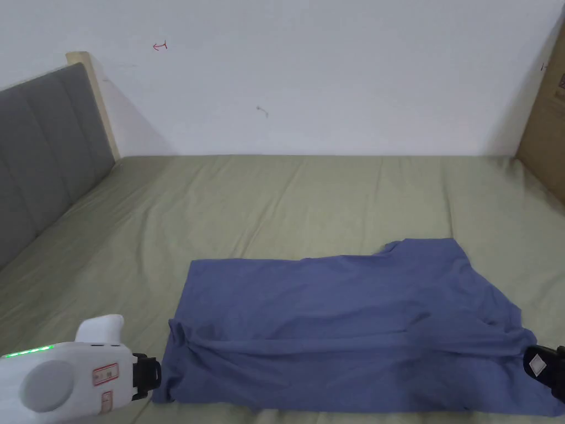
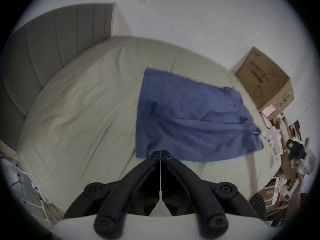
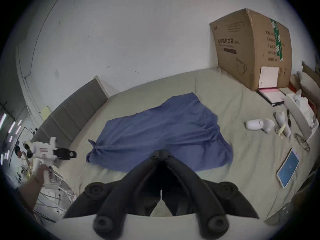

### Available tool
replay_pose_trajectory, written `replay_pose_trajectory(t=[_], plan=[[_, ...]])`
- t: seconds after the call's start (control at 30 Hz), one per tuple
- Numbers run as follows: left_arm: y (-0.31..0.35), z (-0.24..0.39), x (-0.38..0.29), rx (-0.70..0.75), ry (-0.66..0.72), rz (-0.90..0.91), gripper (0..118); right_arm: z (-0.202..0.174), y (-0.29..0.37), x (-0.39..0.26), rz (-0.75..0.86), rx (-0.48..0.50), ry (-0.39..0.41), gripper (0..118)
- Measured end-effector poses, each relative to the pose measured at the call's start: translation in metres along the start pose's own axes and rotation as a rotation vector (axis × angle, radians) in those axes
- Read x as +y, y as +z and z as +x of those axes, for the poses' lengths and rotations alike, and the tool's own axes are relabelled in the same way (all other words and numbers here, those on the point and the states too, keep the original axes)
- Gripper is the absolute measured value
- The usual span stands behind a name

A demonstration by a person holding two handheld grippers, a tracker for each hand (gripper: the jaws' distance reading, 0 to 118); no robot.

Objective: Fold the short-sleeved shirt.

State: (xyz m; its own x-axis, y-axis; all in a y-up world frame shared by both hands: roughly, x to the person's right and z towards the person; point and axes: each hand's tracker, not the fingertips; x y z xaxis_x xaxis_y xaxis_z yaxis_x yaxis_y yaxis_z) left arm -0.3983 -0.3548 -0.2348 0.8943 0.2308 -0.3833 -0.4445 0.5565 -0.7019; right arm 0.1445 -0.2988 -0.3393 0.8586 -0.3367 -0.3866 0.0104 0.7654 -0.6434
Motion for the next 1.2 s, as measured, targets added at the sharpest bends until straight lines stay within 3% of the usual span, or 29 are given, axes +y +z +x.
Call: replay_pose_trajectory(t=[0.1,0.13,0.17,0.2,0.33,0.43,0.5,0.53,0.57,0.7,0.73,0.8,0.83,1.1,1.13,1.2], plan=[[-0.04,-0.01,0.007,0.039,-0.007,-0.018,26,0.006,-0.005,-0.001,-0.022,0.014,-0.037,0],[-0.052,-0.011,0.005,0.082,0.0,-0.047,56,0.007,-0.008,-0.002,-0.032,0.01,-0.037,0],[-0.065,-0.014,0.005,0.093,0.002,-0.071,101,0.017,-0.011,-0.003,-0.042,0.01,-0.04,0],[-0.077,-0.018,0.005,0.105,0.007,-0.083,118,0.021,-0.014,-0.004,-0.054,0.007,-0.039,0],[-0.108,-0.019,0.0,0.178,-0.017,-0.186,115,0.033,-0.025,-0.009,-0.097,-0.016,-0.029,0],[-0.103,-0.004,0.0,0.209,-0.087,-0.14,114,0.031,-0.028,-0.01,-0.109,-0.034,-0.035,0],[-0.086,0.008,0.0,0.161,-0.125,-0.082,81,0.035,-0.031,-0.009,-0.105,-0.046,-0.046,0],[-0.077,0.014,-0.005,0.131,-0.162,-0.044,50,0.039,-0.033,-0.007,-0.098,-0.055,-0.05,0],[-0.07,0.019,-0.005,0.081,-0.182,-0.029,2,0.037,-0.03,-0.007,-0.088,-0.066,-0.05,0],[-0.054,0.029,0.001,0.064,-0.199,-0.037,3,0.057,-0.036,0.004,-0.062,-0.116,-0.055,0],[-0.048,0.027,0.006,0.057,-0.191,-0.014,3,0.065,-0.04,0.008,-0.058,-0.129,-0.058,14],[-0.043,0.018,0.016,0.046,-0.16,0.014,3,0.082,-0.056,0.019,-0.089,-0.158,-0.064,99],[-0.039,0.014,0.02,0.041,-0.15,0.024,3,0.099,-0.07,0.021,-0.149,-0.187,-0.073,118],[-0.034,0.009,0.023,0.045,-0.148,0.022,3,0.171,-0.149,0.017,-0.414,-0.285,-0.23,116],[-0.037,0.008,0.022,0.049,-0.144,0.017,3,0.174,-0.155,0.014,-0.449,-0.295,-0.229,111],[-0.043,0.007,0.019,0.056,-0.135,-0.004,3,0.178,-0.161,0.007,-0.514,-0.259,-0.227,79]])
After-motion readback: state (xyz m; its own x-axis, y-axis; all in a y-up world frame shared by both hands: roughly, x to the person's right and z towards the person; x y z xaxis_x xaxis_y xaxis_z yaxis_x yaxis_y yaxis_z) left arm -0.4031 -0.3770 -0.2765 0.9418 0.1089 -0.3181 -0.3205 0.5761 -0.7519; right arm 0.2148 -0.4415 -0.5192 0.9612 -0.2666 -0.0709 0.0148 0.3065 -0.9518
